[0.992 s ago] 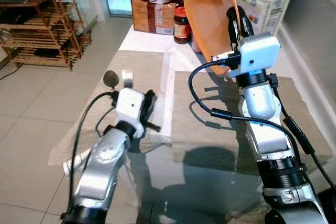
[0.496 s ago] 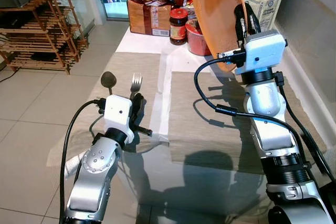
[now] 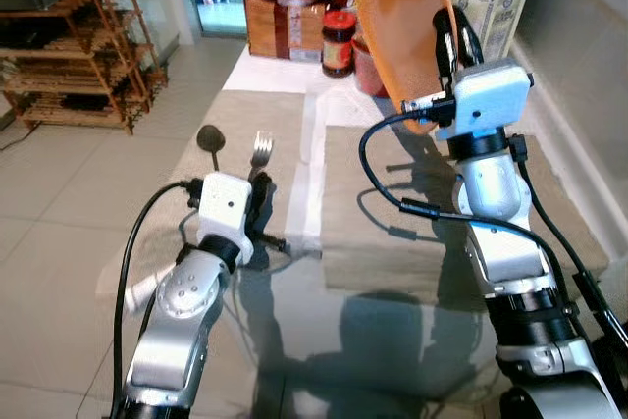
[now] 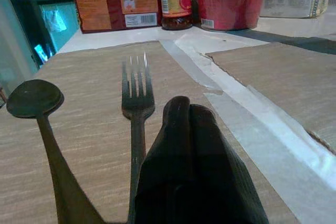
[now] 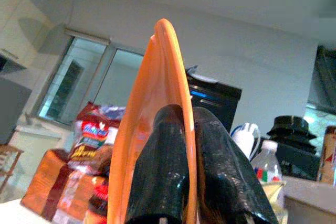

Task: Setting the table

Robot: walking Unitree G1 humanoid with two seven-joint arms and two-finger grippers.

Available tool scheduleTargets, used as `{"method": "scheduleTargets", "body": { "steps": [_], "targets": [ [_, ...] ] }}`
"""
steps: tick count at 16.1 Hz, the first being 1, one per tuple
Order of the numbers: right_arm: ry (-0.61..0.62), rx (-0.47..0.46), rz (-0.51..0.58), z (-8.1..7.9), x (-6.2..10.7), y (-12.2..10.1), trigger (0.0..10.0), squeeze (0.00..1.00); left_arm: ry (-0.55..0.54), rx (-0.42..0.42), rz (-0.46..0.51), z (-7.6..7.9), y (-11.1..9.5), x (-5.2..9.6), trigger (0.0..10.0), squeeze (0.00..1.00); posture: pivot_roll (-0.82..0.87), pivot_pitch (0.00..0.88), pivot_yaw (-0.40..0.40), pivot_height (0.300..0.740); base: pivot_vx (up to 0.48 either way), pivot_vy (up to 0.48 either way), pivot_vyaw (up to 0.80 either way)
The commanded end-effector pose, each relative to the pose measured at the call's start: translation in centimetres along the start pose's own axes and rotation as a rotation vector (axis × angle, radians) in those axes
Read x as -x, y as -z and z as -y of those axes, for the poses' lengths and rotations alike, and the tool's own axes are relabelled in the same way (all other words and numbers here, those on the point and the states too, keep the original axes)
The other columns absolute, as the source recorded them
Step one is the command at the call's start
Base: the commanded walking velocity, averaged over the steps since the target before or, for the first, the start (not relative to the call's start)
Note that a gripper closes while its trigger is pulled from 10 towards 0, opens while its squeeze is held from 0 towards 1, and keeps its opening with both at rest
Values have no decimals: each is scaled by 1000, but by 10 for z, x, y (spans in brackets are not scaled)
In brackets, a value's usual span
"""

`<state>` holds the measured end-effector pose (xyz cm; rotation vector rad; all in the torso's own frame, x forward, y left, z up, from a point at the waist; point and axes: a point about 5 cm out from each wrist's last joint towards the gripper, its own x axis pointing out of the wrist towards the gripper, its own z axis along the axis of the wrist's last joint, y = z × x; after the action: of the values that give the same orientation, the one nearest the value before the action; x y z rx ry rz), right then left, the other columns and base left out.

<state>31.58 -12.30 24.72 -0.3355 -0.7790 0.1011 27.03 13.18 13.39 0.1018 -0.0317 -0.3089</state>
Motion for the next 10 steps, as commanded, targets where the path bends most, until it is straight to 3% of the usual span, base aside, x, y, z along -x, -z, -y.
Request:
{"method": "scheduleTargets", "body": {
  "steps": [1,7,10],
  "targets": [
    [0,3,42,-2,-1,-6,0,0,8,-12,-17,2,3,1,10000,0,-17,0,38,740,0,0,0],
    [-16,10,37,-4,4,-6,0,0,8,-58,3,5,-5,-6,10000,0,-24,0,39,740,0,0,0],
    [-21,15,33,-4,7,-5,0,0,-15,-15,55,1,-18,-8,10000,0,-25,0,38,740,0,0,0]
  ]
}}
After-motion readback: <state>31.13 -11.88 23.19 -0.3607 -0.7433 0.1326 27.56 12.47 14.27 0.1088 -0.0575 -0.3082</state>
